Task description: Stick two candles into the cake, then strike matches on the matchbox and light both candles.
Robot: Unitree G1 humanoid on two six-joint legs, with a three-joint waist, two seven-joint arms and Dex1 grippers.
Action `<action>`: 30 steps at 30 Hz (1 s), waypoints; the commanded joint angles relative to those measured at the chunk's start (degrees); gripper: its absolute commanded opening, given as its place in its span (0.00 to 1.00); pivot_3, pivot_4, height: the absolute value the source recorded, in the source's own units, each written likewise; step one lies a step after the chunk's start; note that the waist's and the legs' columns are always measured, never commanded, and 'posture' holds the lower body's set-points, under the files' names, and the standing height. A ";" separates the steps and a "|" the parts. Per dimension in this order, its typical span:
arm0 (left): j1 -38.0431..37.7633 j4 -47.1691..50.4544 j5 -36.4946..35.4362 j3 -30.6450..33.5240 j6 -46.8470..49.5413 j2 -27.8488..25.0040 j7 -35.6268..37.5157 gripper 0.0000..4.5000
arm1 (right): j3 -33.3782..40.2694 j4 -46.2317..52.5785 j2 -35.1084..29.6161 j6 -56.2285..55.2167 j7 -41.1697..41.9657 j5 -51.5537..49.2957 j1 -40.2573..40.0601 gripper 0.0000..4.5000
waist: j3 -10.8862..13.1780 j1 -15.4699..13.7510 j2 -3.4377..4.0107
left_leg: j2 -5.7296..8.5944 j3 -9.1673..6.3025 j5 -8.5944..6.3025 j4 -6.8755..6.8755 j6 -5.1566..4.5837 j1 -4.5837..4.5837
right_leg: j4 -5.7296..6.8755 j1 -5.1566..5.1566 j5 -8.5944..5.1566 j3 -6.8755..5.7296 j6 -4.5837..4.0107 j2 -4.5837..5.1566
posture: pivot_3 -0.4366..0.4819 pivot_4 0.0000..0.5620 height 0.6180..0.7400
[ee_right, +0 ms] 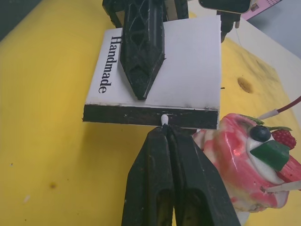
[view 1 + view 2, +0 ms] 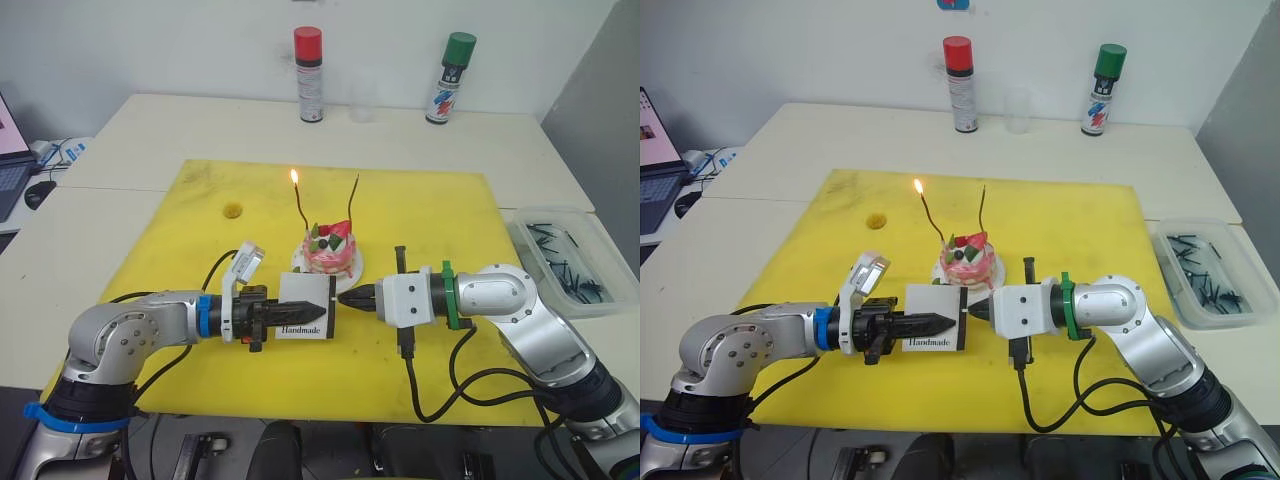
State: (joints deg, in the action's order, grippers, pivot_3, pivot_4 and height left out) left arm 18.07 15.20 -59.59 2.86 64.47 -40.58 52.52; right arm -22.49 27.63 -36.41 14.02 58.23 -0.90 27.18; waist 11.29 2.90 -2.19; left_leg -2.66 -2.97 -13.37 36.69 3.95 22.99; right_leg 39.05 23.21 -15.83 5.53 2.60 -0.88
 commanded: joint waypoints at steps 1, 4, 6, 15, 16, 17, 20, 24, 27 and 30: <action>1.93 1.42 -1.28 0.73 -0.99 1.00 1.14 0.00 | -3.91 -0.28 -1.17 -4.47 3.41 1.96 0.05 0.00 | 0.00 0.00 0.00 | 0.00 0.00 0.00 0.00 0.00 0.00 | 0.00 0.00 0.00 0.00 0.00 0.00 | 0.48 0.27 0.94; 3.74 -0.05 -0.44 1.06 -1.82 1.41 0.97 0.00 | -6.84 0.04 -4.52 -10.05 8.90 2.73 -0.81 0.00 | 0.00 -0.19 0.00 | 0.00 0.00 0.00 0.00 0.00 0.00 | 0.00 0.00 0.00 -0.01 0.00 0.00 | 0.48 0.27 0.94; 5.58 -1.74 -0.01 1.65 -2.07 1.27 1.11 0.00 | -6.43 1.57 -8.18 -12.15 12.69 1.20 -1.82 0.00 | 0.04 -0.64 0.00 | 0.00 -0.05 0.00 0.01 0.00 0.01 | -0.02 -0.02 0.00 -0.08 0.00 0.00 | 0.48 0.27 0.94; 1.34 0.50 -1.45 4.92 -0.08 -2.68 2.21 0.00 | 6.42 2.23 -8.39 0.25 9.49 -8.89 4.59 0.00 | 0.11 0.71 0.11 | -0.05 -0.02 0.00 0.01 -0.01 -0.05 | 0.05 0.00 0.02 0.01 0.01 -0.06 | 0.48 0.27 0.94; -0.32 1.43 -1.91 5.51 0.26 -2.99 1.90 0.00 | 7.92 1.05 -7.85 1.76 8.43 -9.44 5.90 0.00 | 0.11 0.79 0.11 | -0.05 -0.03 0.00 0.01 0.00 -0.04 | 0.06 0.00 0.02 0.00 0.01 -0.05 | 0.48 0.27 0.94; -2.11 2.26 -2.02 6.04 0.28 -3.17 1.41 0.00 | 9.30 -0.15 -7.28 3.08 7.30 -9.85 7.11 0.00 | 0.11 0.64 0.12 | -0.06 -0.03 0.00 0.01 0.00 -0.03 | 0.06 0.00 0.02 0.01 0.00 -0.05 | 0.48 0.27 0.94; -6.74 4.32 -2.26 6.91 0.30 -3.20 0.05 0.00 | 11.53 -3.83 -5.55 3.90 4.60 -9.44 11.52 0.00 | 0.11 0.36 0.11 | -0.01 -0.01 0.00 0.02 0.00 0.00 | 0.00 0.00 0.02 0.01 0.00 0.03 | 0.48 0.27 0.94; -9.07 5.64 -2.30 6.85 -0.13 -3.07 -0.62 0.00 | 12.11 -6.76 -4.40 3.52 3.28 -8.86 15.63 0.00 | 0.12 -0.16 0.13 | -0.01 -0.01 0.00 0.01 0.00 0.02 | -0.02 0.01 0.00 -0.03 -0.02 0.03 | 0.48 0.27 0.94; -9.46 5.75 -2.19 6.70 -0.36 -2.99 -0.83 0.00 | 12.63 -7.48 -4.00 3.86 2.21 -9.00 17.62 0.00 | 0.13 -0.13 0.14 | -0.01 0.01 0.00 0.01 0.00 0.02 | -0.03 0.01 0.00 0.00 -0.02 0.03 | 0.48 0.27 0.94; -9.51 5.68 -2.07 6.55 -0.45 -2.86 -0.92 0.00 | 13.66 -7.90 -3.95 4.11 0.99 -9.11 18.83 0.00 | 0.13 -0.11 0.14 | -0.02 0.03 0.00 -0.01 0.00 0.02 | -0.02 0.03 0.00 0.00 -0.02 0.02 | 0.48 0.27 0.94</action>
State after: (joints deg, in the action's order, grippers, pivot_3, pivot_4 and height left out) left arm 8.74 19.61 -60.68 8.44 64.59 -43.44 51.69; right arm -11.64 19.32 -40.18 18.18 60.43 -9.72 44.22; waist 11.42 2.79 -2.05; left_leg -2.67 -2.94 -13.37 36.68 3.94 23.01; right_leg 39.03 23.24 -15.83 5.53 2.57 -0.85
